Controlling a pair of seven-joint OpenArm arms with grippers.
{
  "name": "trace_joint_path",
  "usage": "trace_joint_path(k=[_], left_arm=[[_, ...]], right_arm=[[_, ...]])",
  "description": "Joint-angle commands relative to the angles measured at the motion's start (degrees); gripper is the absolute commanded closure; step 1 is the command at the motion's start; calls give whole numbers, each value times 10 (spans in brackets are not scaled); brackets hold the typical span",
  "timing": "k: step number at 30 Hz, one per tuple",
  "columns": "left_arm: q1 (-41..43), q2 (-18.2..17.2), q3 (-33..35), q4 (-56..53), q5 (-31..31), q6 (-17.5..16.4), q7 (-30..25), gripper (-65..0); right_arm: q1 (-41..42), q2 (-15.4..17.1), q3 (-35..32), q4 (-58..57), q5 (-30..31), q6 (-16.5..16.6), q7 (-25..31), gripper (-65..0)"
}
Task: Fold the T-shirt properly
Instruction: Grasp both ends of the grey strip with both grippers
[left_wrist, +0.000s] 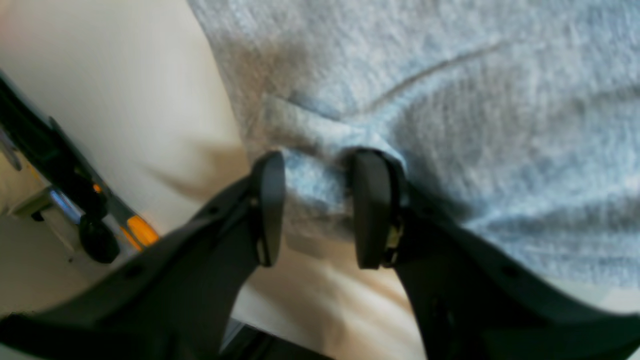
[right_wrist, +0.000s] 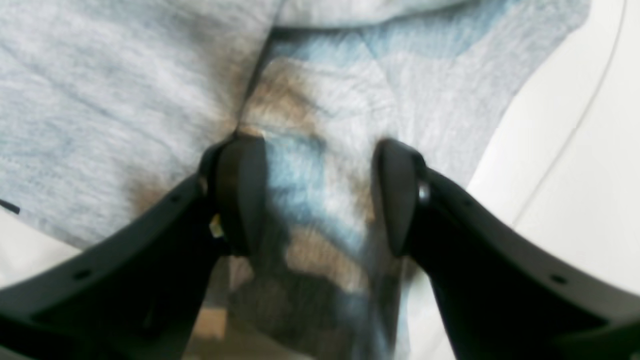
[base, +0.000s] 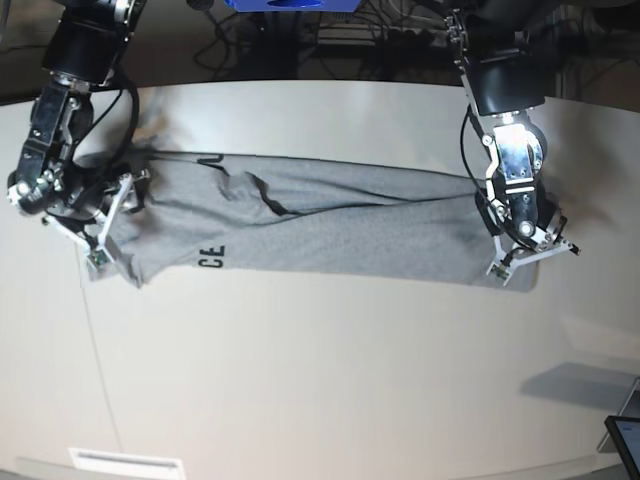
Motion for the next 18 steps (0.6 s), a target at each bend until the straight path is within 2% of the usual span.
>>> trace_joint_path(k=[1, 7, 15, 18], left_arm=[[2, 4, -1, 2, -31, -11, -4, -237], [1, 4, -2, 21, -29, -11, -4, -237], [2, 5, -4, 33, -34, -11, 9, -237], [8, 6, -22, 81, -35, -11, 28, -237]], right_arm=[[-1, 10, 4, 25, -31, -3, -34, -334], [-1, 10, 3, 123, -31, -3, -50, -334], [40, 17, -2, 136, -29, -3, -49, -334], [64, 18, -44, 135, -29, -3, -49, -334]])
